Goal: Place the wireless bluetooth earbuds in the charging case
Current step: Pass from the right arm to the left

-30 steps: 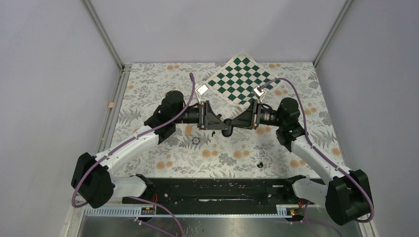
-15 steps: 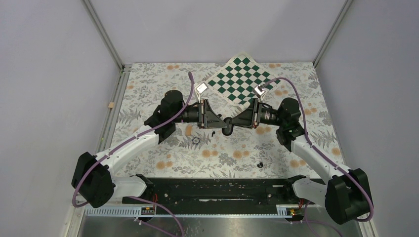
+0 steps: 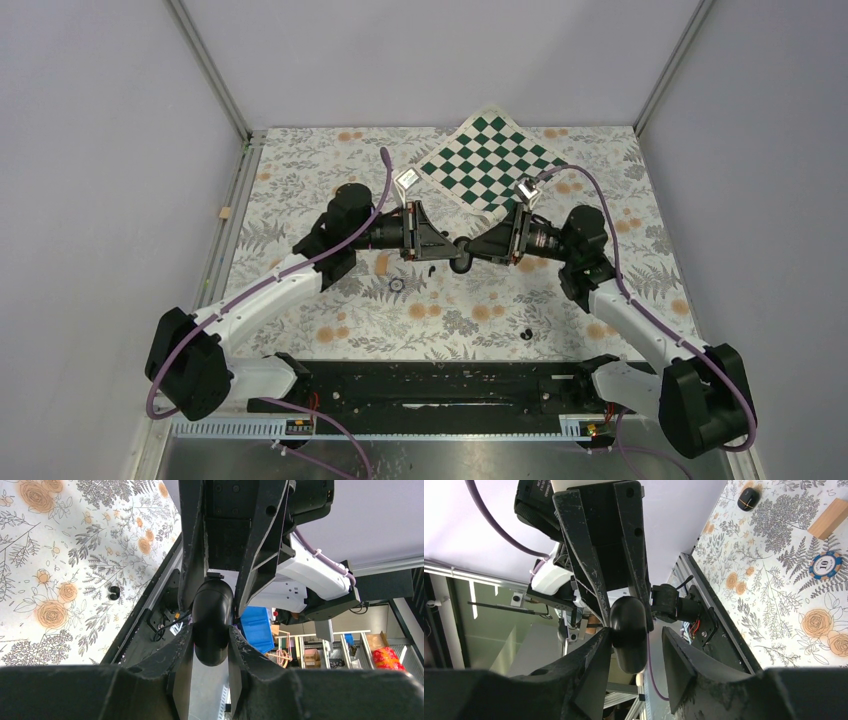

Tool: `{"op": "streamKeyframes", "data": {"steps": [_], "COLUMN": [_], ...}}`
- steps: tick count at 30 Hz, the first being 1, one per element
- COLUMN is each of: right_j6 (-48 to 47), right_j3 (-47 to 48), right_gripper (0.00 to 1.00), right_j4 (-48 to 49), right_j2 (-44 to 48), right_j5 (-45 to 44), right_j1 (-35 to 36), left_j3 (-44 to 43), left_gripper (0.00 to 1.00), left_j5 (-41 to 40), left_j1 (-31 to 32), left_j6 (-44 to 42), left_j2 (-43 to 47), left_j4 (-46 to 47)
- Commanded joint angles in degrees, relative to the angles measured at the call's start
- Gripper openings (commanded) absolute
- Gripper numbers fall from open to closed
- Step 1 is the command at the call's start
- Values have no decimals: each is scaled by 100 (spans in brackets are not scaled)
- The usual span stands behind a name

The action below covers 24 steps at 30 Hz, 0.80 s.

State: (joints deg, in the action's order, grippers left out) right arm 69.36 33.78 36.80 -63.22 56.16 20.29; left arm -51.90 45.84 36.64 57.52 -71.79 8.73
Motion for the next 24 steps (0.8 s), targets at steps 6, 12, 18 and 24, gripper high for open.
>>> {"op": "streamKeyframes", "data": {"steps": [6,12,18,24], "right_j6": [1042,819,652,470], "right_j3": [-456,-411,-461,-523], "right_gripper": [48,41,37,35], "right_j4": [2090,1641,1268,969], "right_j2": [-116,-60,-124,-138], "right_j5": [112,107,-135,-264], "right_j1": [27,30,27,21], "left_j3": [-4,18,-53,-82], "left_gripper": [0,0,0,0], "left_j5": [-298,-256,-199,-227], "left_j1": [-61,-64,-70,-128], "left_j6": [260,387,320,207], "left_j2": [43,42,83,207], "left_j4": [474,666,612,412]}}
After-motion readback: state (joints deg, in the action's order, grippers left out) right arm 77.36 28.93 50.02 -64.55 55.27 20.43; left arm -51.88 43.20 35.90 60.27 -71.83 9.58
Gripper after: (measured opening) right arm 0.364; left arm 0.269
